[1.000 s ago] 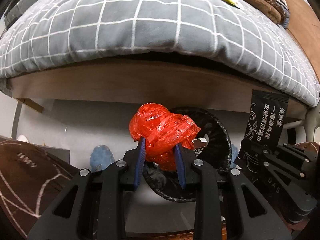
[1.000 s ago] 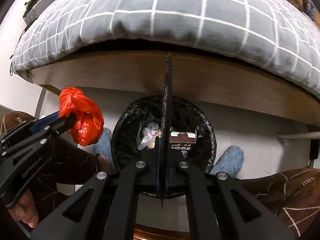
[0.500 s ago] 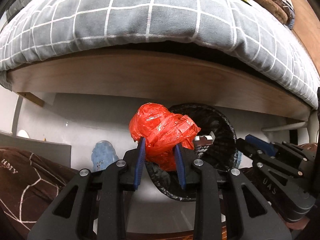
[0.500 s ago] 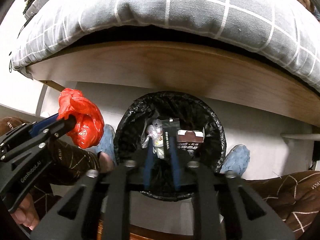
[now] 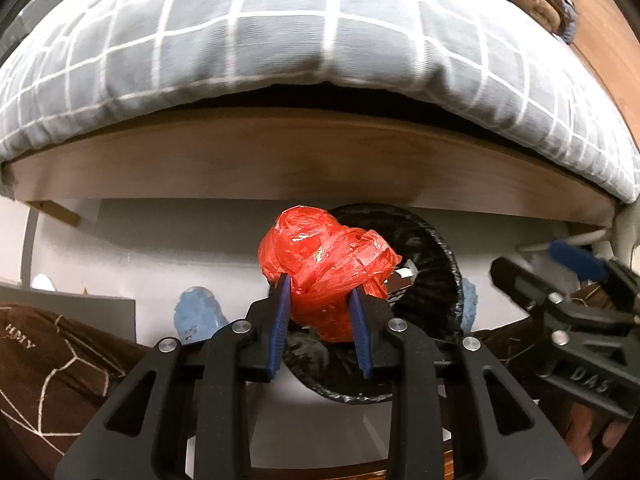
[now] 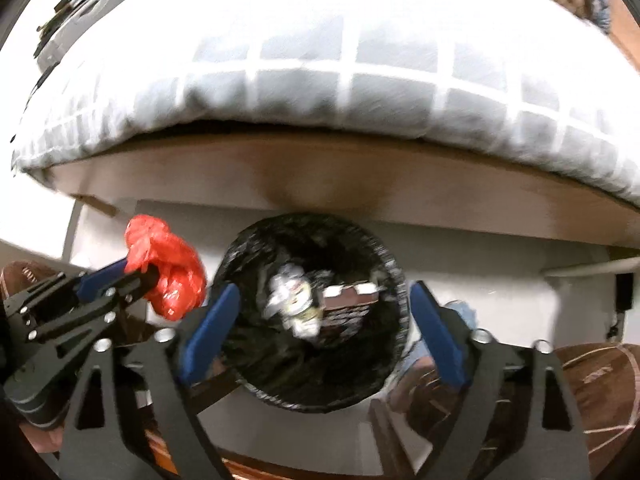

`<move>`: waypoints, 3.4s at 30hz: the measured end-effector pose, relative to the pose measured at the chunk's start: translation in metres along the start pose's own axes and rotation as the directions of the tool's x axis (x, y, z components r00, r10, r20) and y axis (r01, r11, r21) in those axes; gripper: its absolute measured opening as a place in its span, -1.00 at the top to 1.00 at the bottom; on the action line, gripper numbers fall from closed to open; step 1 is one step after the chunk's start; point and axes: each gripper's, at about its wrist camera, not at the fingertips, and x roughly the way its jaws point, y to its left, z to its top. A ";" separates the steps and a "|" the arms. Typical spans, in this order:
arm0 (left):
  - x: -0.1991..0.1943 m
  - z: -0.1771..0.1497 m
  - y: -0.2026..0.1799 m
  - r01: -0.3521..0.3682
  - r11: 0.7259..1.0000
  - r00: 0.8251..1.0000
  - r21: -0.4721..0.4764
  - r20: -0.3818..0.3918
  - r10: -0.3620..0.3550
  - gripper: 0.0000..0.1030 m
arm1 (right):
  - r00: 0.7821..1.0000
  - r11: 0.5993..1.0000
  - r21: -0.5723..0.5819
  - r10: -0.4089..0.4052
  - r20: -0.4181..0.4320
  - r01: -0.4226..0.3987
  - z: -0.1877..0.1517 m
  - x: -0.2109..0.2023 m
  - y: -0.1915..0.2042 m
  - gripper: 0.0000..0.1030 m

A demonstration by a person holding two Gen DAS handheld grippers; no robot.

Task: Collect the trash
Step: 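Lower the red bag into the bin and open the left tool, then raise both open tools from the bin toward the items on the bed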

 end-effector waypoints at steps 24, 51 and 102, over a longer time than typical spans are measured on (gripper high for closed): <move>0.019 0.004 -0.068 0.047 0.994 0.999 0.096 -0.030 -0.045 0.44 | 0.994 0.985 0.150 -0.092 0.065 0.081 -0.010 -0.027 -0.093 -0.85; 0.002 0.002 -0.070 0.013 0.994 0.998 0.109 0.057 -0.020 -0.52 | 0.993 0.984 0.163 -0.081 0.090 0.065 -0.011 -0.037 -0.093 -0.85; -0.108 0.139 0.014 -0.060 0.997 0.952 -0.045 0.297 0.071 -0.89 | 0.960 0.999 -0.013 -0.043 0.278 0.049 0.150 -0.105 -0.035 -0.85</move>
